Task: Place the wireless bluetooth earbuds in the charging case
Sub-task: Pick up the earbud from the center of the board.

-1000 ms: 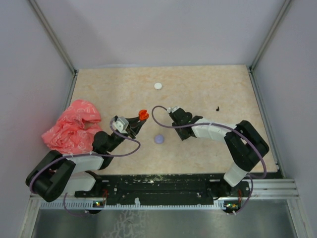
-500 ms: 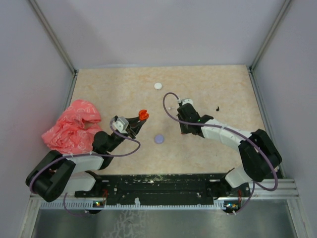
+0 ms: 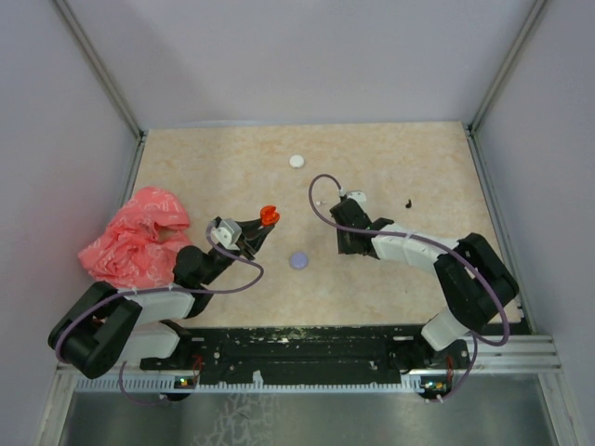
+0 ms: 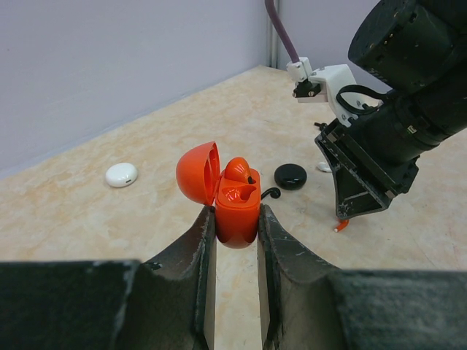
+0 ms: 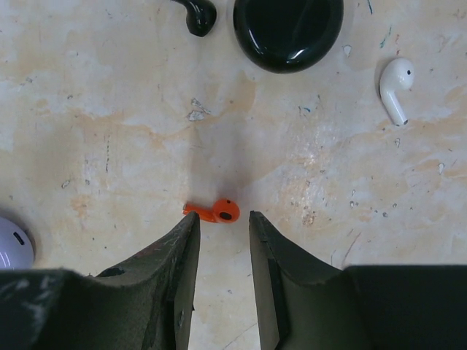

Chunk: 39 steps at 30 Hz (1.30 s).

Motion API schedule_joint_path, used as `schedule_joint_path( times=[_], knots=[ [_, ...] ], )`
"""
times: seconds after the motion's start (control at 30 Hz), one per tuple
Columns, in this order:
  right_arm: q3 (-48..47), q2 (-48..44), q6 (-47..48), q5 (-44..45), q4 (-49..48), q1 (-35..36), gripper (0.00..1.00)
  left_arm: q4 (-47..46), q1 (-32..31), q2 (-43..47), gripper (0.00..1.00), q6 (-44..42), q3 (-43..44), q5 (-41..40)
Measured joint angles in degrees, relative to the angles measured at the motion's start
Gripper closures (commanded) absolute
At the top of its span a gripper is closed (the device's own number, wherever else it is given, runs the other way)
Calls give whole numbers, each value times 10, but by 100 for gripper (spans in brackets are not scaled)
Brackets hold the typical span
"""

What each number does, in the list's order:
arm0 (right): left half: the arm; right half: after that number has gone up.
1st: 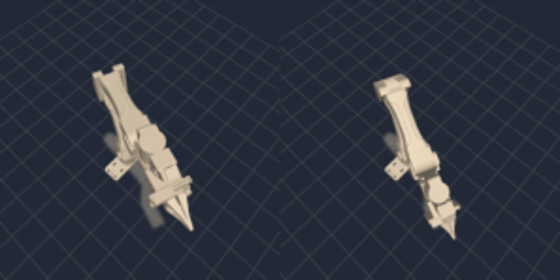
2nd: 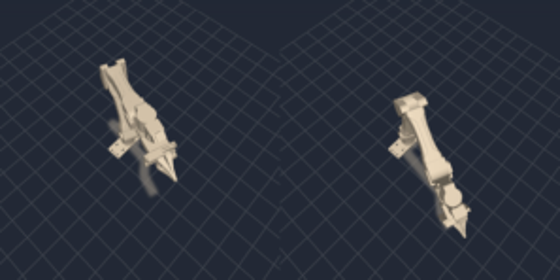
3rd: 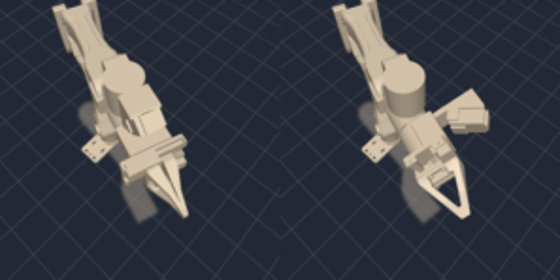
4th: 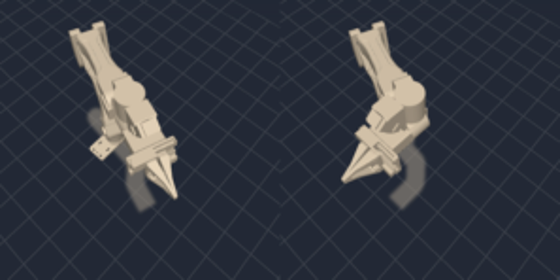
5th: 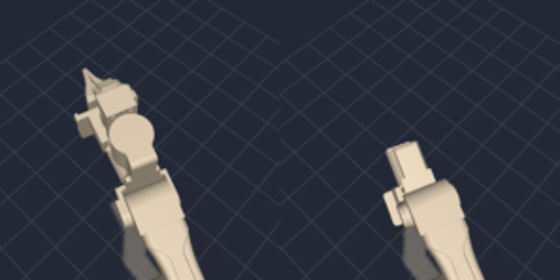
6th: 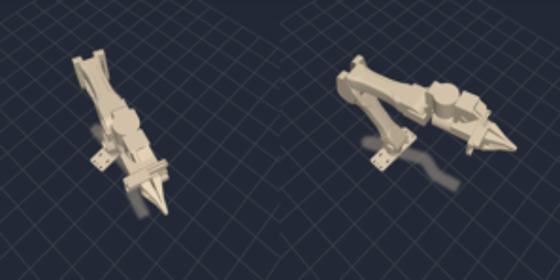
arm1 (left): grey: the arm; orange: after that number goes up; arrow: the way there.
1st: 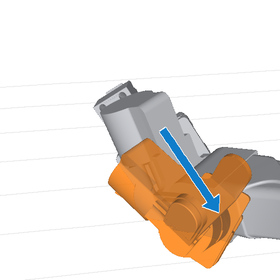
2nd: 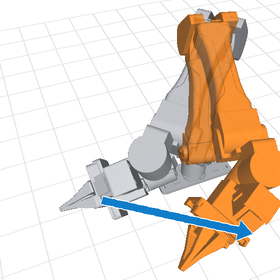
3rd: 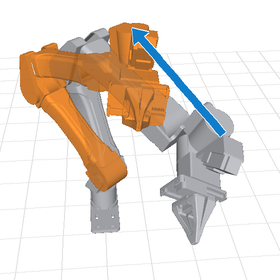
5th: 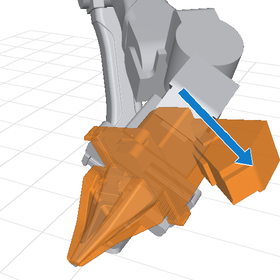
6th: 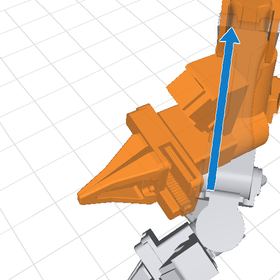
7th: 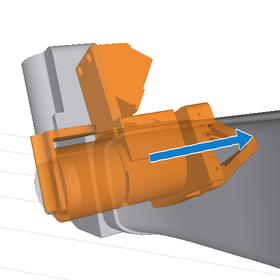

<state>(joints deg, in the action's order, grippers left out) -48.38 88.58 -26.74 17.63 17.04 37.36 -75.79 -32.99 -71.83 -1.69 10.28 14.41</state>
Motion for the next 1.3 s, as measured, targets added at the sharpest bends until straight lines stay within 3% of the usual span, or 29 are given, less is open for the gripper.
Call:
schedule_joint_path(
  times=[0.43,0.77,0.93,1.3],
  knots=[
    [0,36,-43,17,-16,0,74,1,0,-1,99,4,0,4],
    [0,36,-38,21,-17,0,91,7,0,-7,100,6,0,13],
    [-1,20,-4,34,-3,13,92,9,0,-11,100,10,0,20],
    [-52,-113,147,85,-17,97,92,8,0,-11,100,26,2,45]
  ],
)
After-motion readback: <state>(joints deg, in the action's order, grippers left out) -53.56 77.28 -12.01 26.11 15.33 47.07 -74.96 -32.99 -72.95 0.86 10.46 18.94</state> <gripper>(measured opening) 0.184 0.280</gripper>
